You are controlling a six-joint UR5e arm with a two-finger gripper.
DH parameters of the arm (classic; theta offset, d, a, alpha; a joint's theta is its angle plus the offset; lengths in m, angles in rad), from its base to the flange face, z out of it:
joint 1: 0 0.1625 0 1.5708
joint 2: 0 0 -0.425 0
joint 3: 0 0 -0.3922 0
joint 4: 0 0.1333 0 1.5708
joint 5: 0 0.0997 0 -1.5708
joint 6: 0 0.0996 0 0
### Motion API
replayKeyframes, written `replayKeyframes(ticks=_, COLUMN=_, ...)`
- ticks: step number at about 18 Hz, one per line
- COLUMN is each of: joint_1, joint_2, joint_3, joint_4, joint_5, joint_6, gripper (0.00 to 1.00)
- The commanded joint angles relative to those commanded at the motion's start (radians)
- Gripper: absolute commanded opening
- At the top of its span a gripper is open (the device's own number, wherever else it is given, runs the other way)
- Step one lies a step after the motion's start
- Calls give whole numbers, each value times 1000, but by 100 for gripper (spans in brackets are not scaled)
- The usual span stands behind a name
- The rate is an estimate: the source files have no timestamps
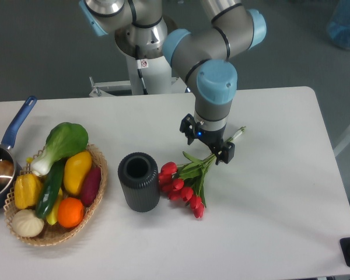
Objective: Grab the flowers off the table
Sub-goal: 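Lower the open gripper down onto the green tulip stems, then close the gripper around the tulip stems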
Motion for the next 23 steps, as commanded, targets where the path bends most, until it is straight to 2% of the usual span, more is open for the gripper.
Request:
replayKeyframes(ticks=5, joint_1=-5, joint_2=-58, joint_3=0, joint_4=14, joint_5=0, joint_6=9, gripper=100)
replayKeyframes(ticks=9, joint_1=-18, joint_2=-101, joint_3=-2, joint_4=72, joint_5=-2, joint_6=12, gripper=100)
replayKeyframes(ticks=13, joint_1=-20, joint_2=-126, joint_3=-11, joint_4=97, joint_5=-26, joint_6=9, gripper=99)
replayKeyframes(ticks=17, joint_1=-18, joint_2=-129, joint_3=-20, joint_4=117, joint_5=-55, joint_6=12, gripper=70)
replayKeyframes(ticks=20, joint_1=-18, joint_2=-132, joint_3=-26, joint_4=121, joint_5=-57, joint_6=9, gripper=55)
replayKeyframes(ticks=23, joint_1=-18, joint_2=-129, joint_3=-32, joint_4=121, joint_5=-57, joint_6=0, gripper=27)
